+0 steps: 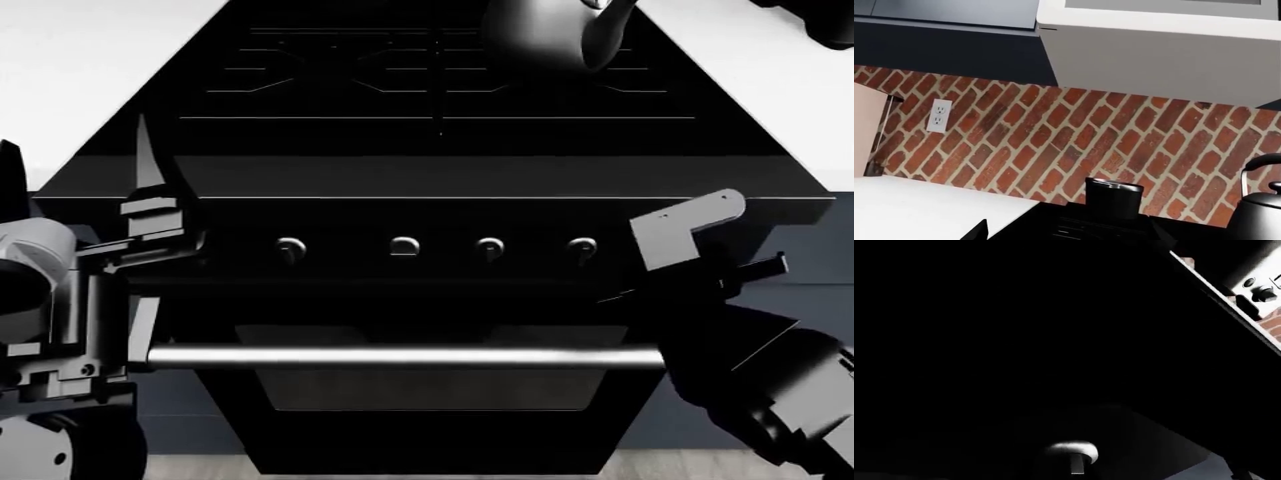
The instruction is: Pick the kettle from the counter and place it on a stove burner. Then turn the burner on.
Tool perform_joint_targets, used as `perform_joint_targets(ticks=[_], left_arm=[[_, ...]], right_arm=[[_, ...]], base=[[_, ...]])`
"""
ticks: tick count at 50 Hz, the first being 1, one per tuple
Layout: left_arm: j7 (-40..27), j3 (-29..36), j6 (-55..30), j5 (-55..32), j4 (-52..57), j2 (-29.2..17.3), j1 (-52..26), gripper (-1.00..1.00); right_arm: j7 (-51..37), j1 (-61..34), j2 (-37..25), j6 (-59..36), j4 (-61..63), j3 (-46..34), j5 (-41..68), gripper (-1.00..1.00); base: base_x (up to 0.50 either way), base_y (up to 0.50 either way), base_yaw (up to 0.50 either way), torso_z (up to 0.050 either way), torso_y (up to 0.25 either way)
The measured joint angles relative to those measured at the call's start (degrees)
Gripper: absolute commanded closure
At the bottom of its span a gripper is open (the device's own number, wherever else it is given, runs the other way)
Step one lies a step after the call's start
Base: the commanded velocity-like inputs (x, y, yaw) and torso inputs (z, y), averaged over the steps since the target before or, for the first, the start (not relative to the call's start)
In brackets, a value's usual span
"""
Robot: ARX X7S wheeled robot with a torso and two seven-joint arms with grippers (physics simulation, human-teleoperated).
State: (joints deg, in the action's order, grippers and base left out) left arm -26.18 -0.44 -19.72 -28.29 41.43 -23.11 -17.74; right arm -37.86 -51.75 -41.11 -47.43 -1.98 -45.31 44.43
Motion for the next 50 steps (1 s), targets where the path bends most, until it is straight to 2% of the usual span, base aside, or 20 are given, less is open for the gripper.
perform_joint_targets(ticks=[41, 42, 50], left_arm=[[-1.0, -0.1, 0.0, -0.7, 0.4, -0.7, -0.1, -1.00], [-1.0, -0.1, 0.0, -0.7, 0.4, -0.7, -0.1, -1.00], [-1.1, -0.1, 0.0, -0.9, 0.4, -0.8, -0.1, -1.00]], right_arm=[[0.4, -4.0, 1.6, -7.9, 0.2, -11.9, -11.8, 1.00], [0.5, -4.2, 1.5, -7.9, 0.3, -12.0, -11.6, -1.00], [1.4, -5.0, 1.1, -7.4, 4.0, -12.1, -9.5, -1.00]], base=[[0.00, 0.00, 0.00, 0.000, -0.001], [0.00, 0.00, 0.00, 0.000, 0.000], [0.00, 0.00, 0.00, 0.000, 0.000]])
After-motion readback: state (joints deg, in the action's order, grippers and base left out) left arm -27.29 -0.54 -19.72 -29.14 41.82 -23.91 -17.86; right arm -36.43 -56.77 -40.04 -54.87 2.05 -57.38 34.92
